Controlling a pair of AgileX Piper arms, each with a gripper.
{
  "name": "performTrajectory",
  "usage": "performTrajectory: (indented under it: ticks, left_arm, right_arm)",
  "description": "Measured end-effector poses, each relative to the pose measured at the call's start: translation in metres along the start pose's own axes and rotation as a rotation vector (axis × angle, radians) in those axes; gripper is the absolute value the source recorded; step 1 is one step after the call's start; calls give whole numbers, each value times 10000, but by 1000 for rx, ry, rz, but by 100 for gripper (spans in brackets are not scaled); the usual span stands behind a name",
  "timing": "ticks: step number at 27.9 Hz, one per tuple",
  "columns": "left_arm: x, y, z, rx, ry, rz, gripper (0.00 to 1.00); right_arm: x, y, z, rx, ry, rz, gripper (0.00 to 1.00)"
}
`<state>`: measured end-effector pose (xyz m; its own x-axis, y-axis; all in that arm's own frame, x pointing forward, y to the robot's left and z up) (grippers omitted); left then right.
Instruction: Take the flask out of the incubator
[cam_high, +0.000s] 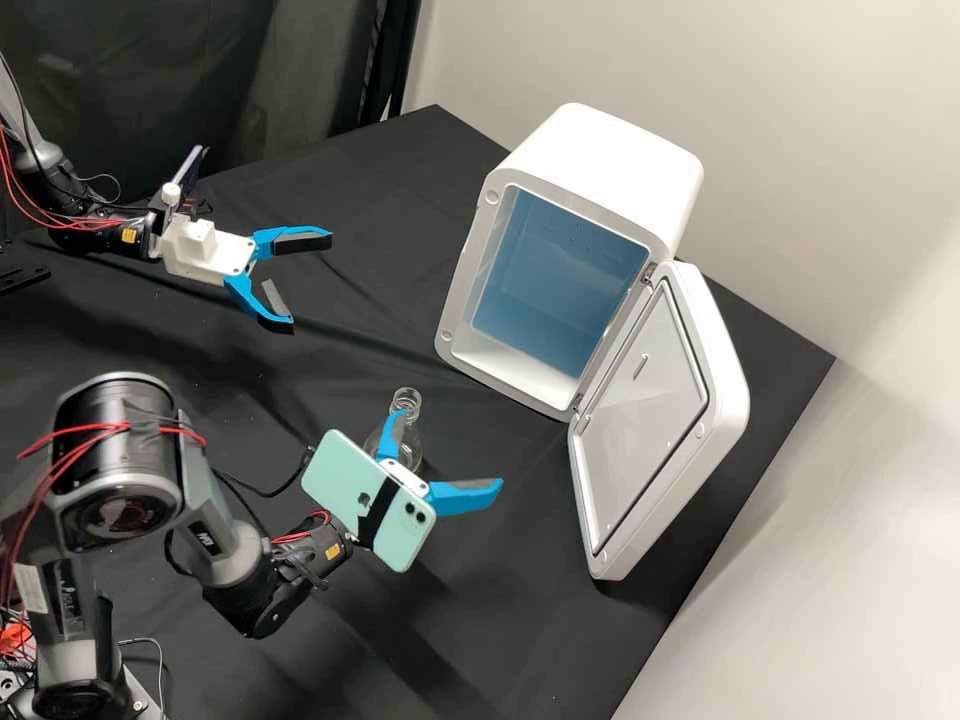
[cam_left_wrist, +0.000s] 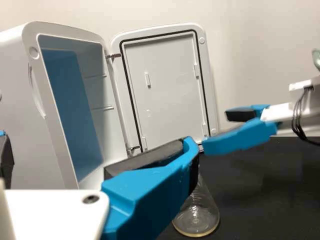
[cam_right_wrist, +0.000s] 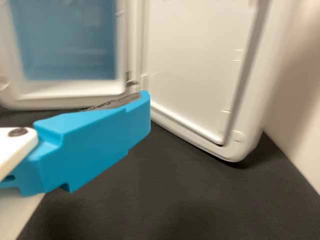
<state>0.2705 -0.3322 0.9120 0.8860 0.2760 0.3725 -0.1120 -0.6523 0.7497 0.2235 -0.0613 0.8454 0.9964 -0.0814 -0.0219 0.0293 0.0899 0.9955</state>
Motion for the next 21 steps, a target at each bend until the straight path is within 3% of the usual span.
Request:
performTrajectory:
  ticks: [2,4,9,13,18,21]
  left_arm:
    - [0,-29,16,-22,-5,-10,100]
    - [-33,-86,41,-45,-12,-32,100]
    - [-77,-155,73,-46,-25,-63,100]
    - [-76,-162,72,-46,-25,-65,100]
    - [-76,-162,72,-46,-25,-64,100]
    - [-76,-162,72,-46,-25,-64,100]
  right_arm:
    - [-65,75,-18,47,-16,52,100]
    - [-143,173,-15,117,-25,102,100]
    - [-252,351,36,272,-39,196,100]
    - [-300,416,46,325,-37,227,100]
    - [-398,494,74,418,-43,283,100]
    - [-461,530,77,429,-49,315,100]
